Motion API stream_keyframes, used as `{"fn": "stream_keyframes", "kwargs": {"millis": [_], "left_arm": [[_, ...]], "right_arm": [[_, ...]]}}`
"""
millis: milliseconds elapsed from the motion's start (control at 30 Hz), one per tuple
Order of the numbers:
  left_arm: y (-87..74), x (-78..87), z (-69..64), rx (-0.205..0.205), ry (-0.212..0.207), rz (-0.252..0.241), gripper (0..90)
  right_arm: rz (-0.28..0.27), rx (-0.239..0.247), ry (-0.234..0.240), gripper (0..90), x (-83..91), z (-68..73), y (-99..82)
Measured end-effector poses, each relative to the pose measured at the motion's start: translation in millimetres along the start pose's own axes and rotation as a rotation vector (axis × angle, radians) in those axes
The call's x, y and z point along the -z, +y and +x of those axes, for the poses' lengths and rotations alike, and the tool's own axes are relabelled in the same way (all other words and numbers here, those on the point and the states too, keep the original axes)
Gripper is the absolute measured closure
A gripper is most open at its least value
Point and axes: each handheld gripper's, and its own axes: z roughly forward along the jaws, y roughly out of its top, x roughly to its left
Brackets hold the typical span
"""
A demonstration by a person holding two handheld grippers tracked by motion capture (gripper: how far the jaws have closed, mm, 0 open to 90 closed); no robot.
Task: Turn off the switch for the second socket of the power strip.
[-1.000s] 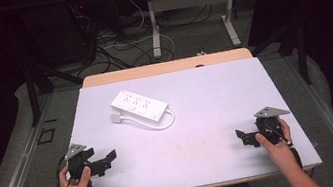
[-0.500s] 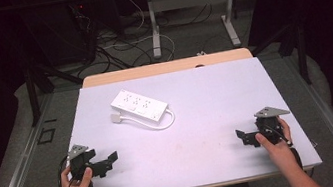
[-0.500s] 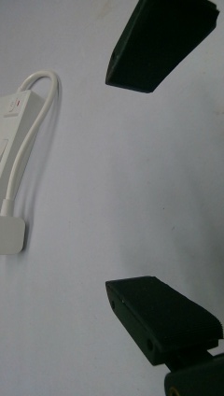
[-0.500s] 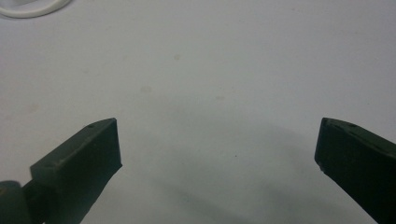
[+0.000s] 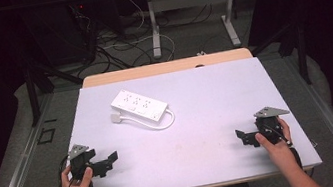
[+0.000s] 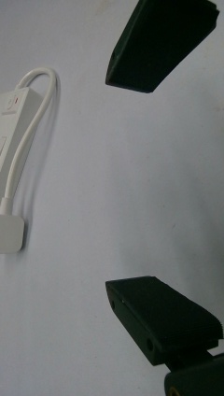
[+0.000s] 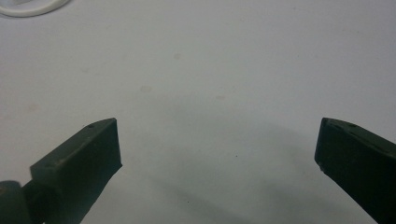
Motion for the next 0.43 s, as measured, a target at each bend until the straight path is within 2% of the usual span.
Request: {"fn": "stream_keyframes", "kwargs": {"millis": [433], "left_arm": [[0.5,0.5,0.4,-0.003,0.002,0.008,3.5]], "right_arm": [[0.002,-0.005,0.003,0.0,-0.5,-0.2,0.2]]}}
